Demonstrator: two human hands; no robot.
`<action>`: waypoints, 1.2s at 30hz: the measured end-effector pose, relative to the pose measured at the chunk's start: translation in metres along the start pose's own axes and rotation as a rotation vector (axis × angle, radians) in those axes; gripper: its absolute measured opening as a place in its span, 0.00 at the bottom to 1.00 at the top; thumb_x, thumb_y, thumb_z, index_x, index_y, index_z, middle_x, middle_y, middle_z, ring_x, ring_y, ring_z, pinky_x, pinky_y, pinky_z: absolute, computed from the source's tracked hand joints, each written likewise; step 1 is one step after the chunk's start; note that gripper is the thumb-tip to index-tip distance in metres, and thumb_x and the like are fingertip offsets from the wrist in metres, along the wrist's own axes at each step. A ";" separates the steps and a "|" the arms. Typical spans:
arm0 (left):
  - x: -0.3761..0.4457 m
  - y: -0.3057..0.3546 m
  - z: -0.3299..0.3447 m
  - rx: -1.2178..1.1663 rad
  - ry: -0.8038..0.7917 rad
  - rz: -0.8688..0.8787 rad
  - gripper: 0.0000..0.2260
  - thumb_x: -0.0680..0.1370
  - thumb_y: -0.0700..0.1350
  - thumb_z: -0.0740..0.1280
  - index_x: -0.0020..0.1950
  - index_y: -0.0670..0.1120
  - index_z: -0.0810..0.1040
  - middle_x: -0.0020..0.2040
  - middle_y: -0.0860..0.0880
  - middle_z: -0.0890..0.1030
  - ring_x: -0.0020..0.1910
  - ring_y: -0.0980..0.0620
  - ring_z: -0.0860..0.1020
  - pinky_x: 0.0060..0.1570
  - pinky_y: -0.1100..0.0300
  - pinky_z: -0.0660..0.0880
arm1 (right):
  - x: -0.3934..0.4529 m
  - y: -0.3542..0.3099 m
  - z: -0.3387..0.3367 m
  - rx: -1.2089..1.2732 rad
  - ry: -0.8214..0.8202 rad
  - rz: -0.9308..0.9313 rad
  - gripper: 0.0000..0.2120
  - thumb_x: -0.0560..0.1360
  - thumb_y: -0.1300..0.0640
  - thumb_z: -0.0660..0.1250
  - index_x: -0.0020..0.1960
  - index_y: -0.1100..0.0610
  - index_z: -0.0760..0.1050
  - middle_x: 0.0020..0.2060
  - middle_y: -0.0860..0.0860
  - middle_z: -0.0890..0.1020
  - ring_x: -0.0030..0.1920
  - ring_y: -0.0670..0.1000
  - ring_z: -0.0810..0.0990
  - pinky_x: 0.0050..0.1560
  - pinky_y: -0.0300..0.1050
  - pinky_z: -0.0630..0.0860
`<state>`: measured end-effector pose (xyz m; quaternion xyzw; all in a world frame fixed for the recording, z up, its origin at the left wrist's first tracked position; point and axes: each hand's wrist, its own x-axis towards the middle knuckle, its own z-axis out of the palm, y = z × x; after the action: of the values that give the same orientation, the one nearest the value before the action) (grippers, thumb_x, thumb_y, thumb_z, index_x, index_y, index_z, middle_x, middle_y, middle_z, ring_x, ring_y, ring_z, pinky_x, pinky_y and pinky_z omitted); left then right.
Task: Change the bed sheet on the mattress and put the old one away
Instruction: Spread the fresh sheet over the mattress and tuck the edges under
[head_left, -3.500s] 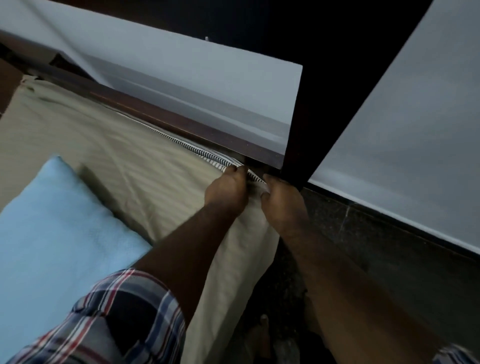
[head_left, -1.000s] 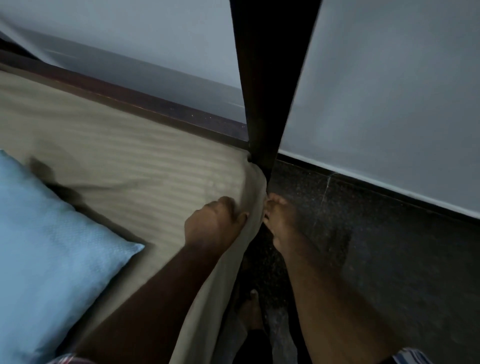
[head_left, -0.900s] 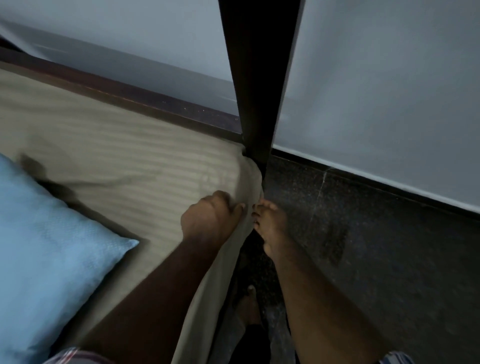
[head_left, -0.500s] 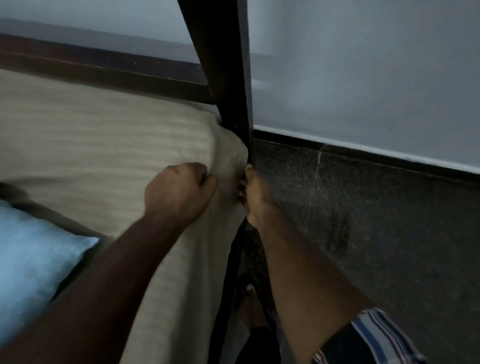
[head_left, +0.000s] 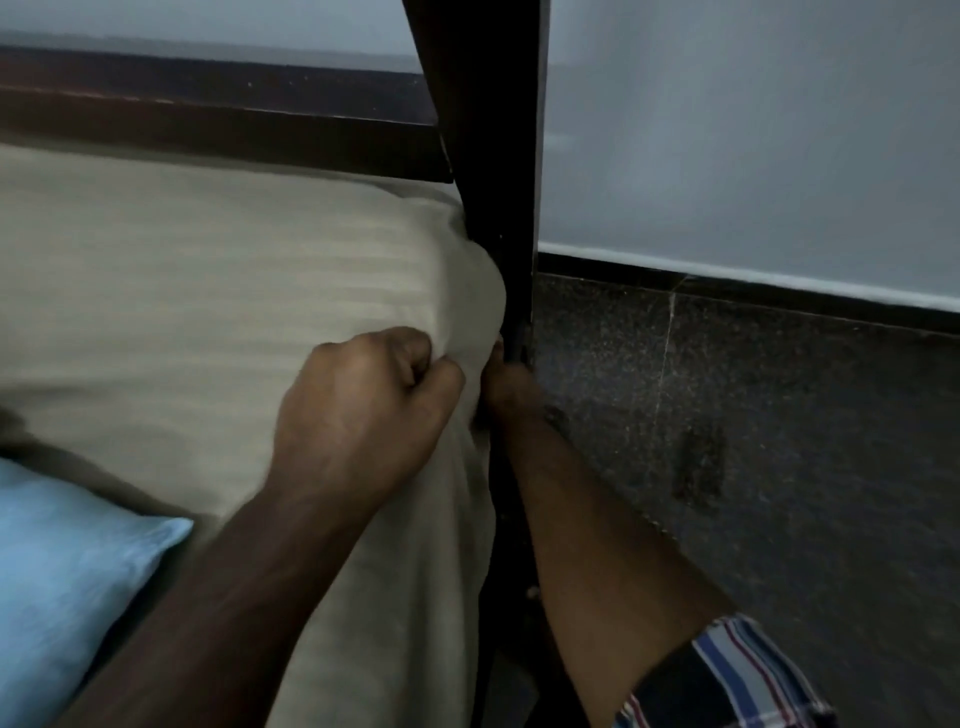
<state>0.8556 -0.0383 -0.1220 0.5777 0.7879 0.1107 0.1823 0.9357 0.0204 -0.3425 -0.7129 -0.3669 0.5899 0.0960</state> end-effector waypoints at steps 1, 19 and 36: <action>0.001 -0.001 0.003 -0.003 -0.001 -0.003 0.22 0.76 0.50 0.68 0.28 0.45 0.60 0.22 0.49 0.63 0.24 0.52 0.69 0.27 0.58 0.61 | 0.000 0.000 -0.007 -0.049 0.025 -0.029 0.34 0.79 0.33 0.53 0.67 0.58 0.76 0.63 0.64 0.78 0.64 0.64 0.77 0.65 0.54 0.74; 0.015 0.011 -0.029 -0.434 -0.112 -0.464 0.21 0.74 0.60 0.70 0.37 0.44 0.71 0.31 0.48 0.75 0.35 0.44 0.78 0.39 0.47 0.77 | -0.165 -0.061 -0.085 0.181 -0.246 -0.716 0.11 0.70 0.66 0.70 0.42 0.49 0.82 0.39 0.46 0.80 0.41 0.44 0.79 0.43 0.35 0.74; 0.002 0.010 -0.062 -0.895 -0.193 -0.565 0.08 0.81 0.45 0.68 0.51 0.43 0.84 0.40 0.49 0.84 0.41 0.51 0.80 0.41 0.60 0.78 | -0.150 -0.111 -0.170 0.492 -0.190 -0.257 0.06 0.75 0.64 0.73 0.40 0.57 0.80 0.34 0.52 0.83 0.35 0.47 0.80 0.40 0.44 0.78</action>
<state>0.8380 -0.0309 -0.0616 0.2168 0.7681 0.3286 0.5050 1.0397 0.0546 -0.1149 -0.5574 -0.3075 0.7082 0.3052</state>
